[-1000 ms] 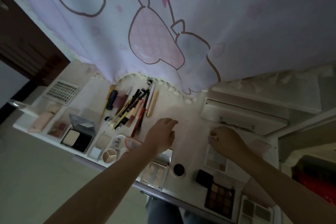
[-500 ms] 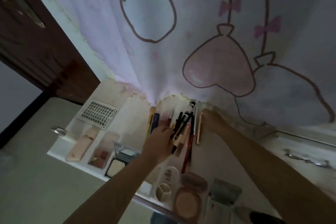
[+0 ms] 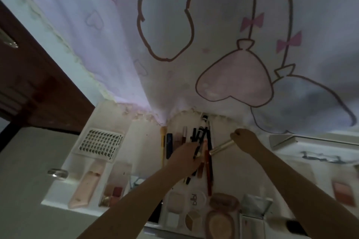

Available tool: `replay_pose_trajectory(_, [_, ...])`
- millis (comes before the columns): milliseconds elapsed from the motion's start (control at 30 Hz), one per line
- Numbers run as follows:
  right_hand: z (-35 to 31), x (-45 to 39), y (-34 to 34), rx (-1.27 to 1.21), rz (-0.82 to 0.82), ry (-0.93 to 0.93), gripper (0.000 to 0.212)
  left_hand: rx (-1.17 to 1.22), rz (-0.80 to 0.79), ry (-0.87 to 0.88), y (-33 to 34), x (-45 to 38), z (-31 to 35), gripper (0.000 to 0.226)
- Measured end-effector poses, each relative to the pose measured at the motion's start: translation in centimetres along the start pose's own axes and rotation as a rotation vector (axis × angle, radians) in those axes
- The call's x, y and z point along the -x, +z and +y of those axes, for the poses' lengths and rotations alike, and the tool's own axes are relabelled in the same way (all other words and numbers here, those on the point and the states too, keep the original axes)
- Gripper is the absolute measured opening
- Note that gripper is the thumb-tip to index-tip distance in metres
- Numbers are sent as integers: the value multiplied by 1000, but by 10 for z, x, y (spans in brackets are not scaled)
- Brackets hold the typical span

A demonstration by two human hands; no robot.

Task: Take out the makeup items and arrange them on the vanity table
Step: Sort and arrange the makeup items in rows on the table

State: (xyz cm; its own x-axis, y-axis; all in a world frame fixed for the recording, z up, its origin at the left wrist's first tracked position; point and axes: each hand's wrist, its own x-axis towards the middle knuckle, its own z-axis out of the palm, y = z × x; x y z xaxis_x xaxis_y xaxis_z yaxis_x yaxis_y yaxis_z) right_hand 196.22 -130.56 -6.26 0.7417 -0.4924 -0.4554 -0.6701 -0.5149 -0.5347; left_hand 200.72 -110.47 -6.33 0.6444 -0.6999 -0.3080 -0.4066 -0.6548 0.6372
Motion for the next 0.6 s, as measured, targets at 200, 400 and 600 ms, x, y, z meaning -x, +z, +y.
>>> replay_pose_trajectory(200, [-17,60,-49,-125,115,-174,30,-47,66,155,9,-11,63,35])
replay_pose_trajectory(400, [-57,91,-106,-214,425,-340,33,-403,532,558,-54,-5,133,33])
replay_pose_trajectory(600, [-83,132,-162,-334,672,-786,12,-420,378,617,-118,-4,183,30])
